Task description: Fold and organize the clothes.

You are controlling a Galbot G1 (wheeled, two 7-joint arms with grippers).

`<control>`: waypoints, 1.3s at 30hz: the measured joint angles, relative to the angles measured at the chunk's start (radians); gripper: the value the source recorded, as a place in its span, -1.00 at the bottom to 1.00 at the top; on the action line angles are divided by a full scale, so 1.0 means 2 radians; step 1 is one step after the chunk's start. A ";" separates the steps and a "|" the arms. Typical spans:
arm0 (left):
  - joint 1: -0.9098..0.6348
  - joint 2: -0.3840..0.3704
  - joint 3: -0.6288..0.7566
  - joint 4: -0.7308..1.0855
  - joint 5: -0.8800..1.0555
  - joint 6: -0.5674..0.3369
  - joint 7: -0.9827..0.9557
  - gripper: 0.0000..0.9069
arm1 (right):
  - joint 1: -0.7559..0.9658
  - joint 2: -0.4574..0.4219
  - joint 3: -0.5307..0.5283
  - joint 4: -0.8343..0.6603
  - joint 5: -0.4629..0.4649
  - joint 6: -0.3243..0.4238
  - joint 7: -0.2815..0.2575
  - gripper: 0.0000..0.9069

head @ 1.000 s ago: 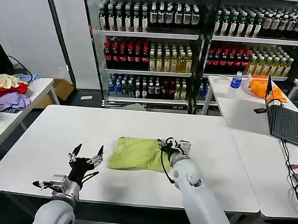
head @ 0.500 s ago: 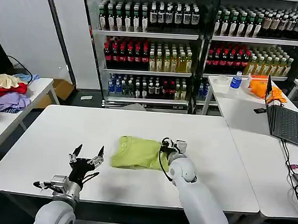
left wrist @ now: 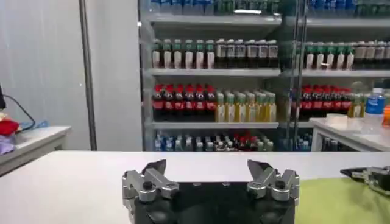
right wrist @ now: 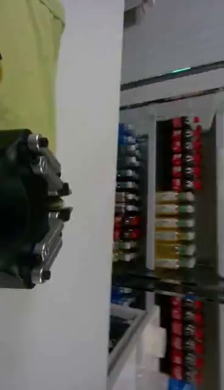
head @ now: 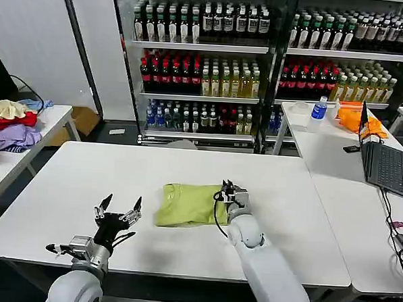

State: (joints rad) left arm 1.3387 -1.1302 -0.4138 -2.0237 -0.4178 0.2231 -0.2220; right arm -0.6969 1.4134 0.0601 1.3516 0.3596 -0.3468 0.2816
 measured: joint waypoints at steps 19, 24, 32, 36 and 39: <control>0.011 0.007 -0.004 -0.020 -0.001 0.004 0.002 1.00 | -0.149 -0.064 0.067 0.180 -0.100 0.102 -0.003 1.00; 0.016 0.007 -0.004 -0.028 -0.001 0.007 0.004 1.00 | -0.211 -0.082 0.102 0.252 -0.093 0.108 -0.010 1.00; 0.024 0.006 0.000 -0.040 0.000 0.009 0.009 1.00 | -0.298 -0.098 0.154 0.338 -0.087 0.114 -0.020 1.00; 0.028 0.004 0.000 -0.046 0.001 0.011 0.012 1.00 | -0.329 -0.100 0.171 0.367 -0.087 0.116 -0.023 1.00; 0.033 0.005 -0.001 -0.052 0.002 0.011 0.016 1.00 | -0.348 -0.104 0.182 0.385 -0.087 0.117 -0.025 1.00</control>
State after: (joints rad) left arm 1.4048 -1.1208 -0.4165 -2.1270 -0.4145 0.2455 -0.1901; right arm -1.3935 1.2059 0.4237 2.1207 0.1865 -0.1121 0.2317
